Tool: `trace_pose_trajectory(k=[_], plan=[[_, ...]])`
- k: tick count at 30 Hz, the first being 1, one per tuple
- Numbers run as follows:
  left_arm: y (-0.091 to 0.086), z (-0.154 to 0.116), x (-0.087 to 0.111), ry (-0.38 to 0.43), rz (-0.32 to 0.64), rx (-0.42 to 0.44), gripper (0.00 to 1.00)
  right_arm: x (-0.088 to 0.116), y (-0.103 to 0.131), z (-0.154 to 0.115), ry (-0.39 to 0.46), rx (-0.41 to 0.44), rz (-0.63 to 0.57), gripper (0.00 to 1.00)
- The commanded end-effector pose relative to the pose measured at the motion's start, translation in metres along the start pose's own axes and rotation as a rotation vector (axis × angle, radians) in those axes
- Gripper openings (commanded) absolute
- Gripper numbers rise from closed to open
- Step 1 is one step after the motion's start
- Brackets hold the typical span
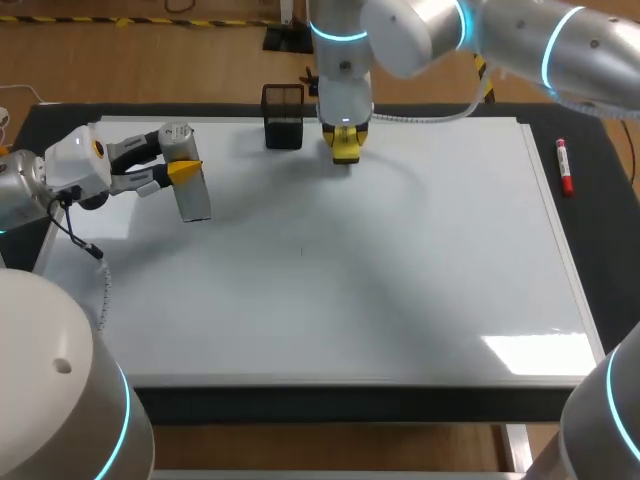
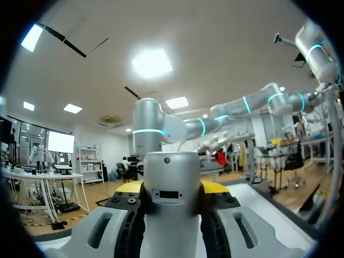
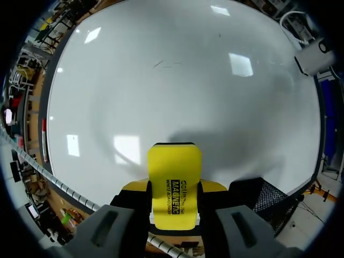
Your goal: Pick up the inspection probe, press it on each red-marked spot on the whiteboard one by one, put down the probe, pick up the eraser, and wipe off all the red marks.
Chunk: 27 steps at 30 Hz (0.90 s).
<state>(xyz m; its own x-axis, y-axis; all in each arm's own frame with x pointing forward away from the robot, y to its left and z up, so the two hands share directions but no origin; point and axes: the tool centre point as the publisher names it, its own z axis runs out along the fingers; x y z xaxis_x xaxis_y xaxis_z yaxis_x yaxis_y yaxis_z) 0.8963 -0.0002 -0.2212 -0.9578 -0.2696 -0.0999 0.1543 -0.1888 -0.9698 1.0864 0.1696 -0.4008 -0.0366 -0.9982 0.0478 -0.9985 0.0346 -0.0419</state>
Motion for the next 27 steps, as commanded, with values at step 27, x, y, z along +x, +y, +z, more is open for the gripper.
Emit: trace_pose_trajectory(k=[27], plan=[[-0.001, 0.0, 0.0, 0.0, 0.0, -0.001, 0.0, 0.0, -0.019, 0.02, 0.014, -0.027, -0.002, 0.0]])
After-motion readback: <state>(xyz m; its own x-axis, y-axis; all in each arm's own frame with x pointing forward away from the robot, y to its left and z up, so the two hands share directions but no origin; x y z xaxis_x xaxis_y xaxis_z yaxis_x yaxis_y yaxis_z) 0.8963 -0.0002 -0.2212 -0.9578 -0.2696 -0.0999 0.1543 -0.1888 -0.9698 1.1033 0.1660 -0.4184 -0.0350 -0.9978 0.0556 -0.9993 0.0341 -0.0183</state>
